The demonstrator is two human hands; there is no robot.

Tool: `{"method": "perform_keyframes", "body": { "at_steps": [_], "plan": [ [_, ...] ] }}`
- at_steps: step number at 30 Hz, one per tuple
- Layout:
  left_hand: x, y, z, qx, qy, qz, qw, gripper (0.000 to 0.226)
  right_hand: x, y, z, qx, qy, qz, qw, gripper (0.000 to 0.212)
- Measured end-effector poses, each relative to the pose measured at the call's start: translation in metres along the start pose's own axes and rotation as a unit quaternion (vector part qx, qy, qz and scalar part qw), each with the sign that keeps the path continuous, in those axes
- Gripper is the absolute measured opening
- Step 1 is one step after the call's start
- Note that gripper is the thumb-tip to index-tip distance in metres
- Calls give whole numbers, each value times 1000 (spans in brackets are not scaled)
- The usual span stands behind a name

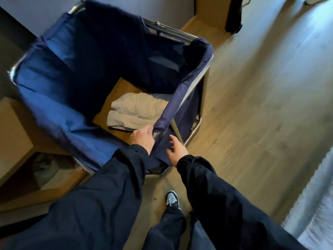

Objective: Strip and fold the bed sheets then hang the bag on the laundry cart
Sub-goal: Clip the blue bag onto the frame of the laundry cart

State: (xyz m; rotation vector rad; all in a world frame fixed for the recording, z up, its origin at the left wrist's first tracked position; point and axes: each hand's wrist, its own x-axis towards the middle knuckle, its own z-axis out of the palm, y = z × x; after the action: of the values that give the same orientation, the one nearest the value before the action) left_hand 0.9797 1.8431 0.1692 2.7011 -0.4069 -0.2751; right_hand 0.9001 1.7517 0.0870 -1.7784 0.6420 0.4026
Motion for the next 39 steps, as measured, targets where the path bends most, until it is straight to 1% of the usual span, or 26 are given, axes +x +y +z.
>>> {"method": "perform_keyframes", "body": {
  "at_steps": [2,3,6,8,9,11,12,13,14,15,17,20,25,28,30,32,34,36,39],
  "plan": [
    [5,-2,1,9,4,10,1000,51,3,1,3,47,13,3,999,62],
    [7,-3,1,16,-4,-2,1000,48,4,1,3,60,18,-4,998,59],
    [18,-1,5,24,-30,-67,997,33,7,-1,3,93,24,-35,995,53],
    [23,2,6,20,-39,-111,993,30,9,-4,3,123,29,-45,991,49],
    [23,5,5,19,-35,-116,992,29,11,-5,3,131,38,-50,989,46],
    [16,12,5,-14,-18,-94,995,26,15,-5,3,130,56,-60,988,40],
    [10,16,6,-31,-11,-77,997,32,18,-4,2,126,62,-67,988,36],
    [4,20,9,-33,-13,-61,997,43,20,-4,2,118,66,-76,988,31],
    [-1,24,12,-9,-23,-50,998,53,22,-3,1,107,70,-83,988,26],
    [-3,26,16,35,-32,-48,998,58,24,-2,0,91,73,-89,989,21],
    [2,29,23,102,-38,-71,992,53,28,1,0,65,80,-98,990,15],
    [9,27,25,136,-46,-75,987,45,33,13,3,99,109,-97,984,9],
    [8,25,24,153,-51,-46,986,50,30,18,11,194,142,-94,966,8],
    [7,25,24,160,-53,-28,985,49,33,16,19,272,163,-76,945,7],
    [6,24,25,164,-50,-21,985,50,35,15,24,308,173,-74,932,16],
    [7,23,26,165,-48,-23,985,49,37,14,26,326,178,-77,925,26],
    [7,22,26,164,-43,-18,985,48,36,13,25,348,175,-82,917,29],
    [7,19,27,161,-38,-11,986,47,34,12,23,347,166,-93,918,26],
    [7,15,27,147,-25,5,989,44,30,11,17,295,150,-131,935,21]
  ]
}}
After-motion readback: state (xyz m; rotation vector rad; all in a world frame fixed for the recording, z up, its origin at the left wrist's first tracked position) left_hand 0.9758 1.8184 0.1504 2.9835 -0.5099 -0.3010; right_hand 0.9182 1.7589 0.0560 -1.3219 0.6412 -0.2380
